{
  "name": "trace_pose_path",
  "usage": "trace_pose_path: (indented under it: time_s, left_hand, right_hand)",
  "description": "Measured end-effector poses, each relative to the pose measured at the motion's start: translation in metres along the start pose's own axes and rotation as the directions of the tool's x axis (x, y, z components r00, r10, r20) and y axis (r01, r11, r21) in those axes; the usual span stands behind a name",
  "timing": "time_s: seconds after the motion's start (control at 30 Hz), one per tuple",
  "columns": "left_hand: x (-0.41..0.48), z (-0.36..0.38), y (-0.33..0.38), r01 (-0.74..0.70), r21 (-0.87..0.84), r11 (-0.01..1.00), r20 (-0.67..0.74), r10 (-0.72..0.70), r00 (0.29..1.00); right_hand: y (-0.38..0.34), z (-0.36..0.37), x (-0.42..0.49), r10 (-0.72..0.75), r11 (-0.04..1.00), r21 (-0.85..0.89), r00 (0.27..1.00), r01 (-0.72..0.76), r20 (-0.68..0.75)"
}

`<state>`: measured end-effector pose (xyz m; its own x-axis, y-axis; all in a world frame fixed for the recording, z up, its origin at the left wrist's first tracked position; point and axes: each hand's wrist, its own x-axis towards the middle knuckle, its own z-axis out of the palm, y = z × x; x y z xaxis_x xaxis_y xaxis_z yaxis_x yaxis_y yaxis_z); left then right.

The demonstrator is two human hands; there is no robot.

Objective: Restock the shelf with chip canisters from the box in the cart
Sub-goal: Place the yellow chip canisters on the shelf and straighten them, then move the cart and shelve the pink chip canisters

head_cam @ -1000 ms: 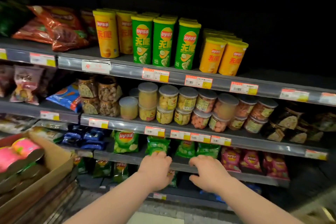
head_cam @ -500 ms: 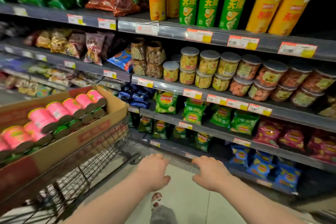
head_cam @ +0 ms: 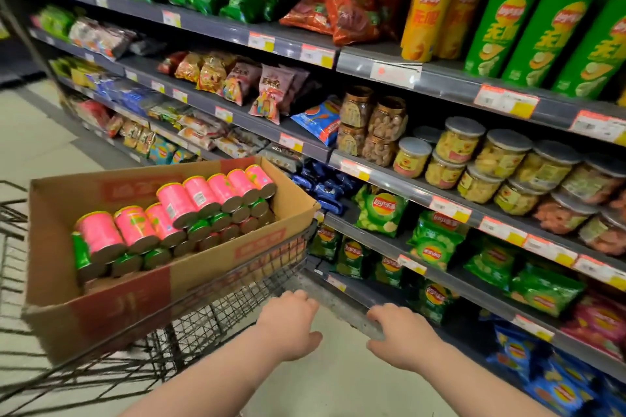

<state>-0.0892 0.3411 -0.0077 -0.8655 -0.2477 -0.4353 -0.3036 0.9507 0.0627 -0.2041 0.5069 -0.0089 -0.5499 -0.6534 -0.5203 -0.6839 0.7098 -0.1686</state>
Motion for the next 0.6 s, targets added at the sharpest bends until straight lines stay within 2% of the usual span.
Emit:
trace_pose_path:
  time_s: [0.27, 0.6]
  left_hand:
    - [-0.001, -0.027, -0.137, 0.102, -0.109, 0.989, -0.14, -0.117, 0.983]
    - [-0.01, -0.032, -0.271, 0.217, -0.163, 0.962, -0.136, -0.24, 0.961]
  right_hand:
    - [-0.126, -0.034, 0.088, -0.102, 0.992, -0.071, 0.994, 0.104, 0.028]
    - [-0.237, -0.059, 0.158, -0.226, 0.968, -0.097, 0.973, 0.23, 0.051]
